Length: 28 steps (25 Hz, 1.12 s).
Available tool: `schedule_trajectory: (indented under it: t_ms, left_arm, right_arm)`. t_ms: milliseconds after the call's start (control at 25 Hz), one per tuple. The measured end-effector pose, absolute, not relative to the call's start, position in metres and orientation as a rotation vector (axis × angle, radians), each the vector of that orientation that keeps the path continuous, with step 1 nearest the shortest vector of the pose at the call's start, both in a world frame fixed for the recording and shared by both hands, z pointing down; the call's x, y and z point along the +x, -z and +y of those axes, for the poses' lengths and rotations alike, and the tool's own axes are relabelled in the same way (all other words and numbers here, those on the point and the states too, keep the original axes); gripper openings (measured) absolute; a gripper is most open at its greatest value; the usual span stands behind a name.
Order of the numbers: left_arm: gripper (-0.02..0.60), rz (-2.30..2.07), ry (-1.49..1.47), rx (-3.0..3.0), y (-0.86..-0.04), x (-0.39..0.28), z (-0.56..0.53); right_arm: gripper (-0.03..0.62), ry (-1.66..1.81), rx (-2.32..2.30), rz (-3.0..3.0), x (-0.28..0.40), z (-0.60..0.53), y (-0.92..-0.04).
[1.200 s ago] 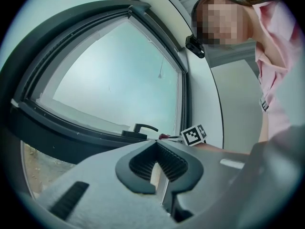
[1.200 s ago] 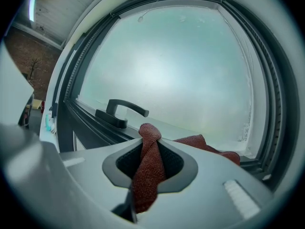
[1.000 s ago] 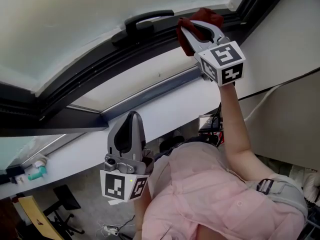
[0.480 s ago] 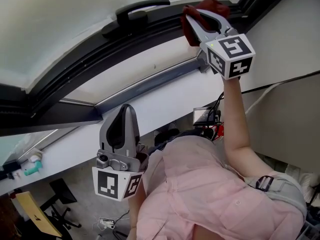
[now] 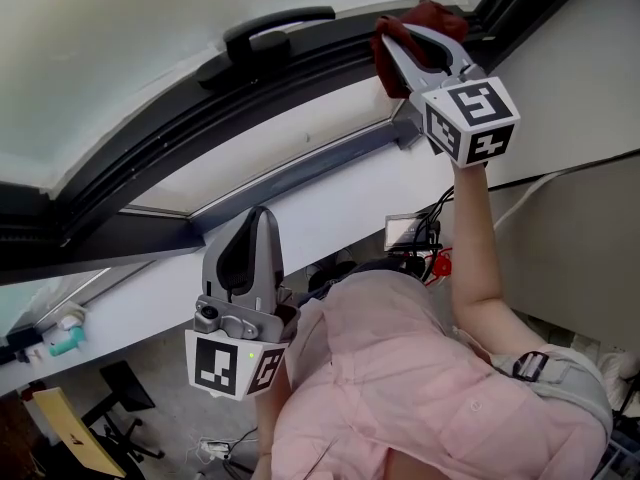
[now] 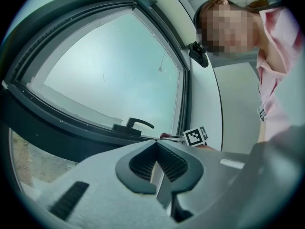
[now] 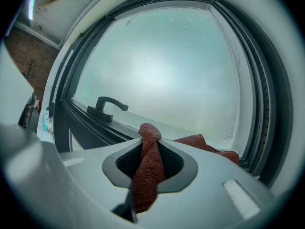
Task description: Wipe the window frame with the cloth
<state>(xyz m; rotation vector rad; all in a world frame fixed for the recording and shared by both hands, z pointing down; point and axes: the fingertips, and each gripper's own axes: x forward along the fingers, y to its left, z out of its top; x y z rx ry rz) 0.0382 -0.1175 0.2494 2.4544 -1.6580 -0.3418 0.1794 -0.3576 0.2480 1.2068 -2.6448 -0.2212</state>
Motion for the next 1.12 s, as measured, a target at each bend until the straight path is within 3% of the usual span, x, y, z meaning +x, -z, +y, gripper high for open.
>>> schedule_trajectory:
  t_ms: [1120]
  left_arm:
    - [-0.005, -1.667, 0.355, 2.449, -0.249, 0.037, -0.128]
  right_arm:
    - [0.071, 0.179, 1.320, -2.620, 0.216, -0.376, -0.248]
